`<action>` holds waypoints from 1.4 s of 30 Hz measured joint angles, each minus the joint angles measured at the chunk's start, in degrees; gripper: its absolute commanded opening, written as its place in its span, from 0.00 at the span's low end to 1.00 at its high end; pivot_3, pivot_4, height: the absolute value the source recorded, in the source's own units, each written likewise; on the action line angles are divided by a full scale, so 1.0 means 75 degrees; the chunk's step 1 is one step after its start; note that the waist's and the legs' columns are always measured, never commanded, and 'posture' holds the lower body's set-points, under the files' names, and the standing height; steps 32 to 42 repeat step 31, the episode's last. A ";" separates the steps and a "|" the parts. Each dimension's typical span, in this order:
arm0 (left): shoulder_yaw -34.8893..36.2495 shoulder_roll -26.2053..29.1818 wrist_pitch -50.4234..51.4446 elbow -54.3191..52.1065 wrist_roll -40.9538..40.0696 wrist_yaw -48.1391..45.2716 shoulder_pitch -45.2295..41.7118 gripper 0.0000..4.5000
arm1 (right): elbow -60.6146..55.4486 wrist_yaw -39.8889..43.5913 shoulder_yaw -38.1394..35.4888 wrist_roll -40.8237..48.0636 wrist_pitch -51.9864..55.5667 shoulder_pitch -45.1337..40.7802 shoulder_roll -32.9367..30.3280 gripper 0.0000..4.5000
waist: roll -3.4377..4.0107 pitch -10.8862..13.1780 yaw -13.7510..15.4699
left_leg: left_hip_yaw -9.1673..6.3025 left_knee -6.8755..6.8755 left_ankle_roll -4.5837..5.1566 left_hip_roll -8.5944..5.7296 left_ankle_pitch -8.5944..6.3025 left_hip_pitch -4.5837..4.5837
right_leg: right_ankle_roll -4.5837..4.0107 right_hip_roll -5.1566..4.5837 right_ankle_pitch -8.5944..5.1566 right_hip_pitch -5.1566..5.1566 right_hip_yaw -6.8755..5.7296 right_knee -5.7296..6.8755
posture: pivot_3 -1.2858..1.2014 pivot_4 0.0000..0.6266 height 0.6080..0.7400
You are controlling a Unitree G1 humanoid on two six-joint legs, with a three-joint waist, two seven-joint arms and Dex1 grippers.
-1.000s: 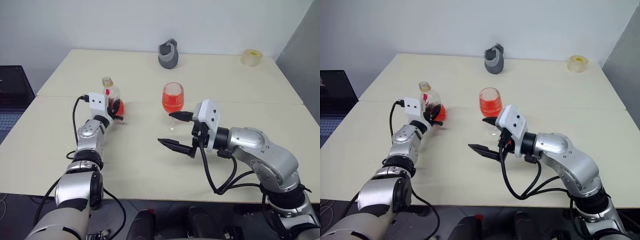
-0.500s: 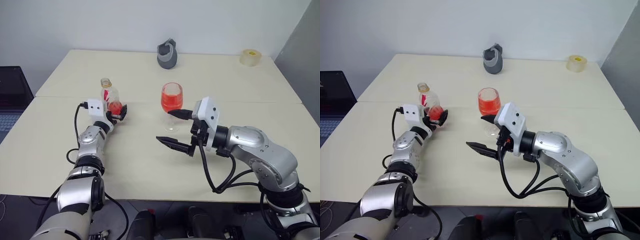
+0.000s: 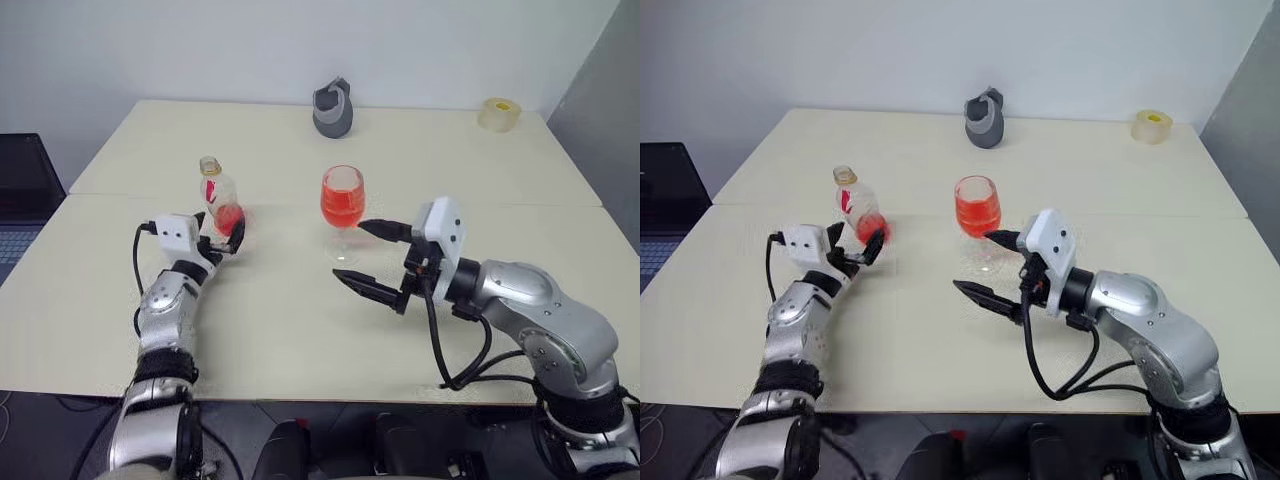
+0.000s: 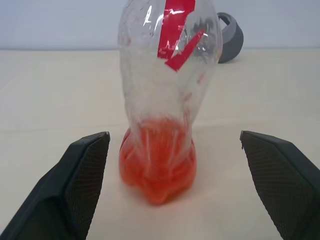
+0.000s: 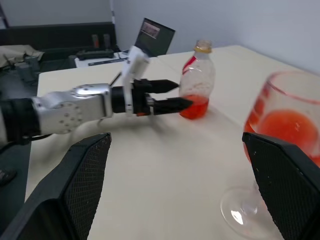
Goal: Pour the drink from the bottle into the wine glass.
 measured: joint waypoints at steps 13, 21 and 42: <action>-0.0088 -0.0267 0.2501 -0.4710 0.0226 0.1496 0.2302 1.00 | 0.1863 -0.1553 -0.0600 -0.2014 -0.3804 0.2290 0.1762 1.00 | -0.0005 -0.0010 0.0017 | 0.0013 -0.0010 -0.0002 -0.0003 -0.0001 0.0018 | 0.0002 0.0001 -0.0001 0.0010 0.0010 -0.0008 | 0.52 0.24 1.00; -0.0387 -0.0655 0.2471 -0.5425 0.0213 0.1560 0.2991 1.00 | 0.4044 -0.1917 -0.1078 -0.2655 -0.5745 0.2081 0.2202 1.00 | -0.0003 -0.0009 0.0015 | 0.0037 -0.0042 -0.0003 -0.0002 0.0000 0.0040 | 0.0000 0.0003 -0.0001 0.0011 0.0032 -0.0010 | 0.52 0.24 1.00; -0.0389 -0.0694 0.2281 -0.5430 0.0194 0.1422 0.3020 1.00 | 0.4384 -0.2060 -0.1087 -0.2740 -0.6087 0.1883 0.2330 1.00 | -0.0002 -0.0010 0.0014 | 0.0052 -0.0072 -0.0003 0.0001 0.0001 0.0054 | 0.0000 0.0003 -0.0001 0.0011 0.0046 -0.0024 | 0.52 0.24 1.00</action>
